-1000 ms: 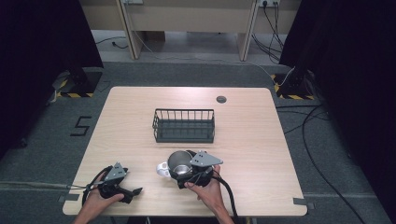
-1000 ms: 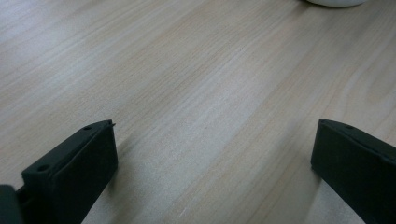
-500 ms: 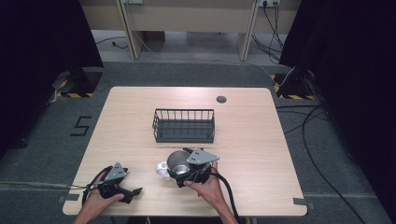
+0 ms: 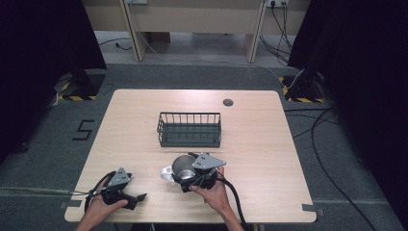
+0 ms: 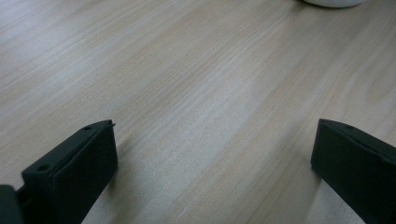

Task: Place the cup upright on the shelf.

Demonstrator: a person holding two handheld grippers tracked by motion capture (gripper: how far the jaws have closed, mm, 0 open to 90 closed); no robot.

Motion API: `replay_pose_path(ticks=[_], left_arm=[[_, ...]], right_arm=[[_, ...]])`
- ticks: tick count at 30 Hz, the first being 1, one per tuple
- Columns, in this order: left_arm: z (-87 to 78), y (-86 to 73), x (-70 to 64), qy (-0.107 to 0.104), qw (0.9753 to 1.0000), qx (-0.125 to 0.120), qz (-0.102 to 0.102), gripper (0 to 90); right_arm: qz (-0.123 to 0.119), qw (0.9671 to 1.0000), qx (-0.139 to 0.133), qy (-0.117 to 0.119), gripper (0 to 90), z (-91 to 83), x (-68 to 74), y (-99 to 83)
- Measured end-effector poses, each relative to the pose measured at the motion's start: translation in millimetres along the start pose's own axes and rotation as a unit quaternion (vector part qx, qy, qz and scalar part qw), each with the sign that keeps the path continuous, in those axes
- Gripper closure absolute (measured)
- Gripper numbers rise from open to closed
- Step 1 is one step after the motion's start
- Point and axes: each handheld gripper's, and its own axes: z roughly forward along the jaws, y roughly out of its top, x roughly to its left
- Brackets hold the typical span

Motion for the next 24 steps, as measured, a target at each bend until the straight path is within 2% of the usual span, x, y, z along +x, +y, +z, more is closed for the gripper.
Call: replay_pose_path(ticks=[4,12,19,24], left_arm=[[0.0,0.0,0.0,0.000,1.0000,0.000,0.000,0.0],[0.0,0.0,0.0,0.000,1.0000,0.000,0.000,0.0],[0.0,0.0,0.0,0.000,1.0000,0.000,0.000,0.0],[0.0,0.0,0.0,0.000,1.0000,0.000,0.000,0.0]], right_arm=[[0.014,0.9999,-0.005,-0.007,6.3,-2.9,-2.0,1.8],[0.005,0.9995,-0.013,-0.027,6.4,-13.3,-6.3,17.3],[-0.003,0.9993,-0.014,-0.034,6.4,-18.3,-11.8,33.3],[0.002,0.9993,-0.012,-0.037,6.5,-19.0,-17.0,45.3]])
